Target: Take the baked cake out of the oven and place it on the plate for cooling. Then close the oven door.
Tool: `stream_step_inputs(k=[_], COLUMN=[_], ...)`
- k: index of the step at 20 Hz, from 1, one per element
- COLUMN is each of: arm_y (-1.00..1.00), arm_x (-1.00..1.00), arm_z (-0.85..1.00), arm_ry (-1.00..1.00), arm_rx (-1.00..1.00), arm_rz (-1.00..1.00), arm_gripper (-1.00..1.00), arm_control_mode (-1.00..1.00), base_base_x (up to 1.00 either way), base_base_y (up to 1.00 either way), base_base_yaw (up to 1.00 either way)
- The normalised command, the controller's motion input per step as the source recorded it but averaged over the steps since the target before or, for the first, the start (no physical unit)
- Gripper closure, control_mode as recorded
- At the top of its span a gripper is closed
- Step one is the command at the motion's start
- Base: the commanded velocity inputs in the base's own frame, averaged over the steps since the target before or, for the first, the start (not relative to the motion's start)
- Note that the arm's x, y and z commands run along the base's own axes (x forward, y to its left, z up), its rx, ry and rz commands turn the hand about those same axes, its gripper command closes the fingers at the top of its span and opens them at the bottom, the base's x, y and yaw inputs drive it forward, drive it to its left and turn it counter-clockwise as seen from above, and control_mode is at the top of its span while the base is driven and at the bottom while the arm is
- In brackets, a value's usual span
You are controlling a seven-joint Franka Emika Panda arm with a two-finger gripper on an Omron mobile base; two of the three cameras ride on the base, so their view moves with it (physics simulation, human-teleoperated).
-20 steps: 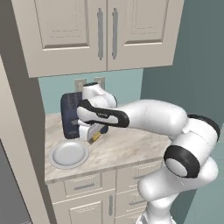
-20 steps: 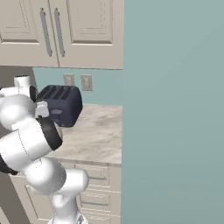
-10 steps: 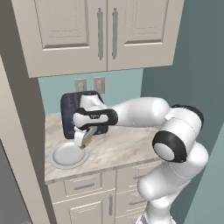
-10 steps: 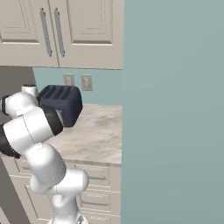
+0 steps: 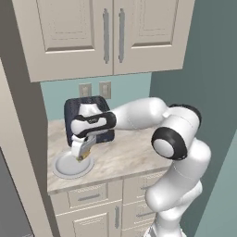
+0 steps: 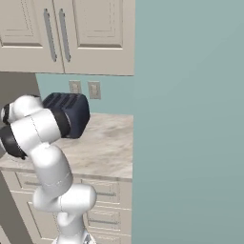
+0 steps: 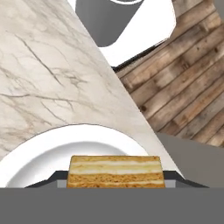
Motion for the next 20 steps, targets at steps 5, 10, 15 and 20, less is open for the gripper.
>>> stream_step_inputs(k=[5,10,15,20], arm_y=[0.27,0.09,0.20,0.17], arm_x=[0.18,0.23,0.13,0.02], arm_z=[-0.31,-0.26,-0.32,-0.19], arm_ry=[0.01,-0.02,-0.07,-0.10], arm_rx=[0.00,-0.01,-0.01,0.00], arm_rz=[0.00,0.00,0.00,0.00], arm_gripper=[1.00,1.00,1.00,1.00], arm_control_mode=[-1.00,-1.00,-1.00,-1.00], base_base_x=[0.00,0.00,0.00,0.00], base_base_y=[0.00,0.00,0.00,0.00], base_base_yaw=[0.00,0.00,0.00,0.00])
